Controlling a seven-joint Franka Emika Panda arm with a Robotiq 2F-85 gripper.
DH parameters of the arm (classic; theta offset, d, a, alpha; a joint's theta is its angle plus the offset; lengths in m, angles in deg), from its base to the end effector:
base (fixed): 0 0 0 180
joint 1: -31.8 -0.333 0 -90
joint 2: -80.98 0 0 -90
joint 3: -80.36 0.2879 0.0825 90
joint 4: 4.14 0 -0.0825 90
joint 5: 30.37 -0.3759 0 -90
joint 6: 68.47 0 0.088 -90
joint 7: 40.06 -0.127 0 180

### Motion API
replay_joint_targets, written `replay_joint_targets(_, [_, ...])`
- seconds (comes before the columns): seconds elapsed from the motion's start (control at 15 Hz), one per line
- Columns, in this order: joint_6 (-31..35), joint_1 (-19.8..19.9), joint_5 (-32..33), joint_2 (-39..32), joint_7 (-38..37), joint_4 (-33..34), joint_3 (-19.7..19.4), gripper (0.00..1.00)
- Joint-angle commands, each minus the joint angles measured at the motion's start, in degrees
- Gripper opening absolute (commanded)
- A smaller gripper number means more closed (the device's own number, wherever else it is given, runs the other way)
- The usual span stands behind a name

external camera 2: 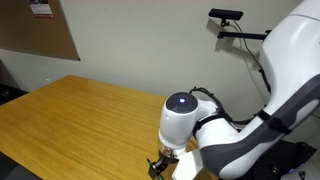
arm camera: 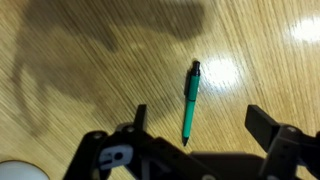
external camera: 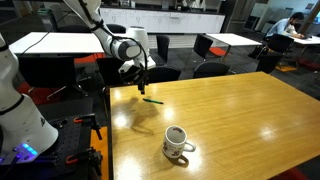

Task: Pick up the pen and put it in the cup

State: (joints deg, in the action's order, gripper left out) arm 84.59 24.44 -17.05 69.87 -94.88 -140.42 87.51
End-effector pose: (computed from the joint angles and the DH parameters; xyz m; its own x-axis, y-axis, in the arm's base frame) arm 0.4905 0.1337 0.2103 0.8665 -0.4804 0.1357 -0.4827 -0.8756 -0.0171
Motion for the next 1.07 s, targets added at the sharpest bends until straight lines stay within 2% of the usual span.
replay_joint_targets(0.0, [1.51, -2.91, 1.14, -2.95, -1.09, 2.37, -3.53, 1.0])
replay_joint_targets(0.33, [1.98, -4.61, 0.4, -5.5, -0.09, 4.63, -5.97, 1.0])
replay_joint_targets(0.4, [1.8, -3.94, -1.52, -5.56, 2.96, 4.7, -5.0, 1.0])
replay_joint_targets(1.0, [2.01, -5.0, -1.27, -5.57, 1.23, 4.0, -6.56, 1.0])
